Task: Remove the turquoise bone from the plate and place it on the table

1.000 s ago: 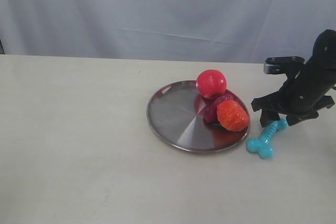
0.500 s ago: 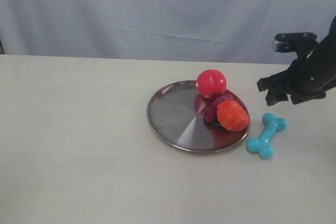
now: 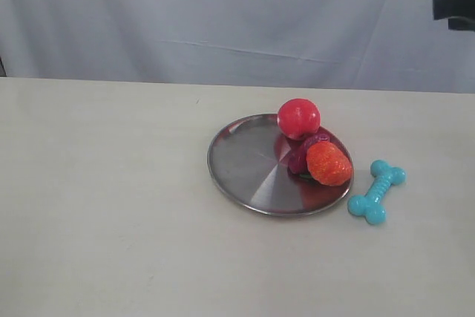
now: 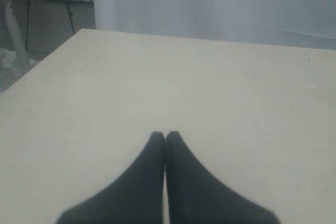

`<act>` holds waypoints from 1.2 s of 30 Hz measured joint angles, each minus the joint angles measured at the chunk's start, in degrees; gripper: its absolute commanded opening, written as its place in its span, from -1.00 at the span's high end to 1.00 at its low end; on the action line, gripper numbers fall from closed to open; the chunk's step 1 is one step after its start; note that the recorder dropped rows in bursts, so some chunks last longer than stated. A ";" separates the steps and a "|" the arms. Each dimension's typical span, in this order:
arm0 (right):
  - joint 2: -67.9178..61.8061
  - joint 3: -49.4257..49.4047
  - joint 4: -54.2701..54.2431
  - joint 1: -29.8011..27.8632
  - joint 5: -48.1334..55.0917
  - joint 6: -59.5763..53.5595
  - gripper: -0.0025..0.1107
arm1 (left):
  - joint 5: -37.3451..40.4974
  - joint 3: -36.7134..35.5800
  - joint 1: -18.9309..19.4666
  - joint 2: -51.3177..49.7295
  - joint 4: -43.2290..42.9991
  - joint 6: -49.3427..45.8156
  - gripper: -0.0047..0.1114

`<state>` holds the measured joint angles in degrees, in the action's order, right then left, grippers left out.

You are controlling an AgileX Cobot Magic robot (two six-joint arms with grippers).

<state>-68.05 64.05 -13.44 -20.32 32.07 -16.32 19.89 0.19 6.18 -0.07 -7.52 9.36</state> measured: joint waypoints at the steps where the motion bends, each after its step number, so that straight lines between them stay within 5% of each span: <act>1: 1.84 -0.88 -0.25 0.00 -0.70 -0.13 0.96 | 0.00 0.00 0.00 0.00 0.00 0.00 0.92; 25: 49.43 -29.65 -17.18 0.00 -4.26 -4.27 0.96 | 0.00 0.00 0.00 0.00 0.00 0.00 0.92; 36: 58.54 -38.34 -17.92 0.00 -1.74 -1.08 0.96 | 0.00 0.00 0.00 0.00 0.00 0.00 0.92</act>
<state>-9.50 25.71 -31.36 -20.32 30.32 -17.39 19.89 0.19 6.18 -0.07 -7.52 9.36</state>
